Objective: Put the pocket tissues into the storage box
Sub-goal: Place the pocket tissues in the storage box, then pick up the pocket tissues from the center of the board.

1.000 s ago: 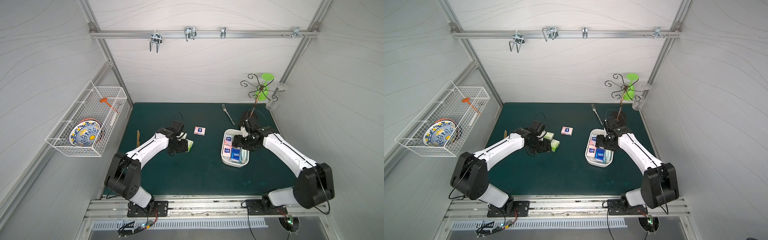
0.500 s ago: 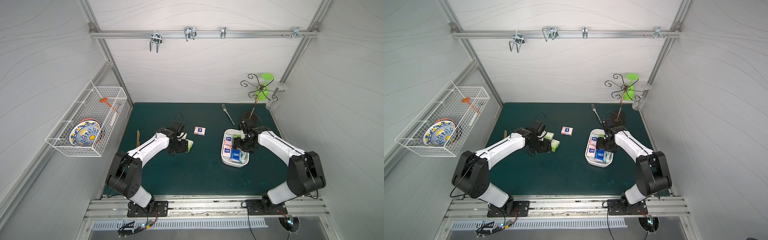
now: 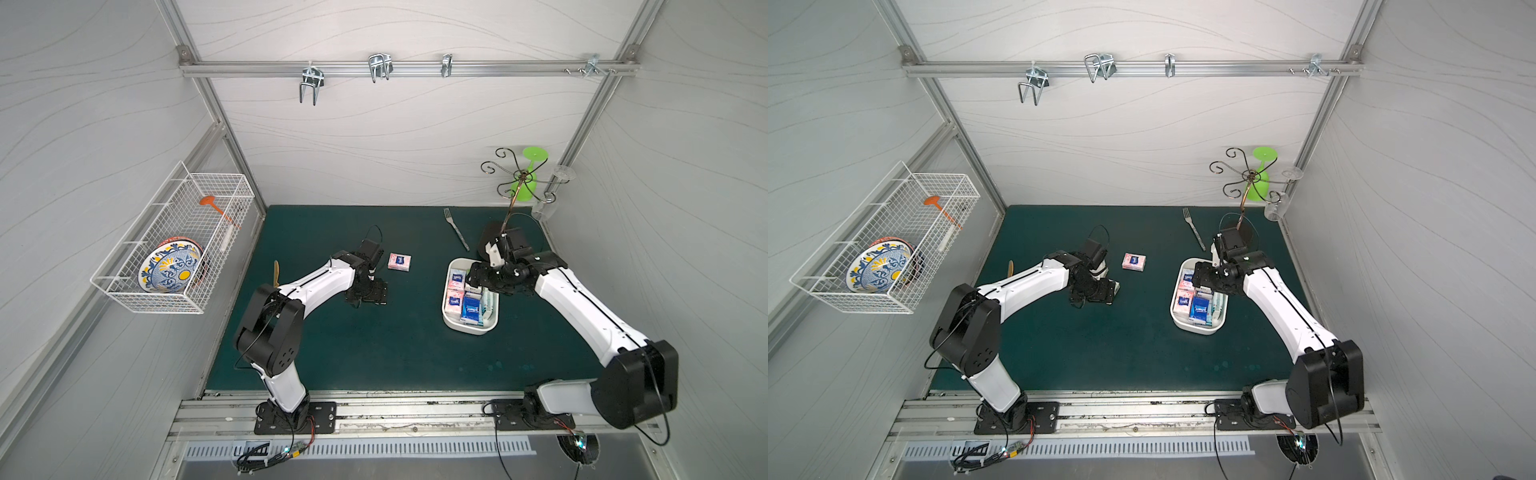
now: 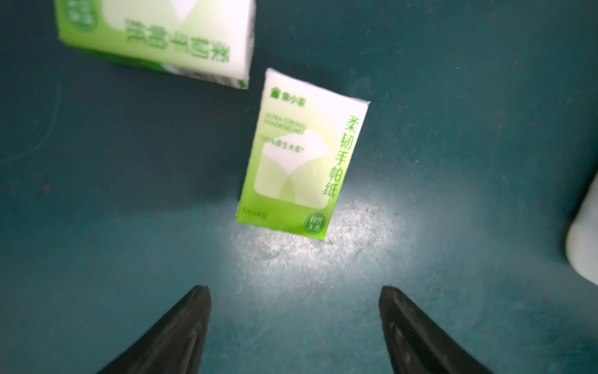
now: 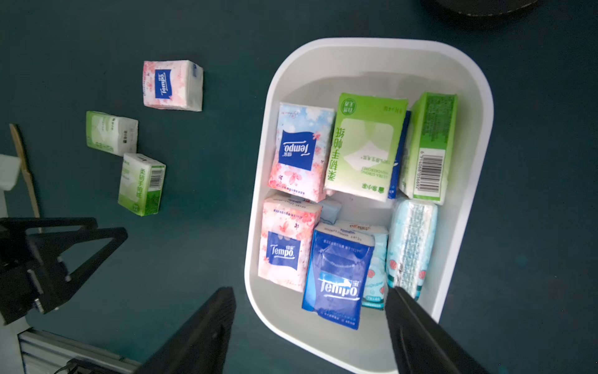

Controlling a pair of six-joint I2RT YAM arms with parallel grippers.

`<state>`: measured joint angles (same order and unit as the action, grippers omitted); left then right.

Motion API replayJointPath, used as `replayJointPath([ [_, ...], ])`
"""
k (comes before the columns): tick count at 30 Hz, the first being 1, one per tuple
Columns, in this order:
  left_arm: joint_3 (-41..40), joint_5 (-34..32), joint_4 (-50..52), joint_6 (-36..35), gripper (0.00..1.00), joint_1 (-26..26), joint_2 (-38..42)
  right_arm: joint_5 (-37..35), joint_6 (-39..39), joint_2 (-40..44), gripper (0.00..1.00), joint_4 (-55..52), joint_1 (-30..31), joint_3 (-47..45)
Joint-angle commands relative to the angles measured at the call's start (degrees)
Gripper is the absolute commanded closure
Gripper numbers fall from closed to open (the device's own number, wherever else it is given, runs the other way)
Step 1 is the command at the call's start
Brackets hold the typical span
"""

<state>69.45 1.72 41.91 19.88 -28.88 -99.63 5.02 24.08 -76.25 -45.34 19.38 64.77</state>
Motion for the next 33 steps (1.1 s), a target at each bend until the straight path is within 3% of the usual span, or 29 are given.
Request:
replayJointPath([
  [1,3.69,-2.63,-2.11,-3.35,0.14,-0.51,-3.42,0.96,0.12,0.93,0.2,-2.61,-0.22,0.57],
  [16,11.5,-8.59,-1.56,-9.24,0.15,-0.56,-15.23,0.79,-0.52,3.3,0.18,-2.55,-0.28,-0.17],
  [20,10.93,-7.55,-2.99,-9.11,0.23,-0.53,-15.36,0.96,-0.52,3.32,0.19,-2.64,-0.22,-0.35],
  [23,10.53,-6.46,-3.79,-9.42,0.41,-0.54,-14.81,0.92,-0.54,3.29,0.19,-2.73,-0.27,-0.26],
  [25,10.53,-5.96,-3.77,-9.27,0.47,-0.56,-14.48,1.37,-0.6,3.15,0.19,-2.53,-0.26,-0.26],
  [33,8.77,1.22,-2.47,-5.84,0.48,-0.82,-6.08,15.39,-0.34,-0.02,0.19,3.79,0.88,-1.24],
])
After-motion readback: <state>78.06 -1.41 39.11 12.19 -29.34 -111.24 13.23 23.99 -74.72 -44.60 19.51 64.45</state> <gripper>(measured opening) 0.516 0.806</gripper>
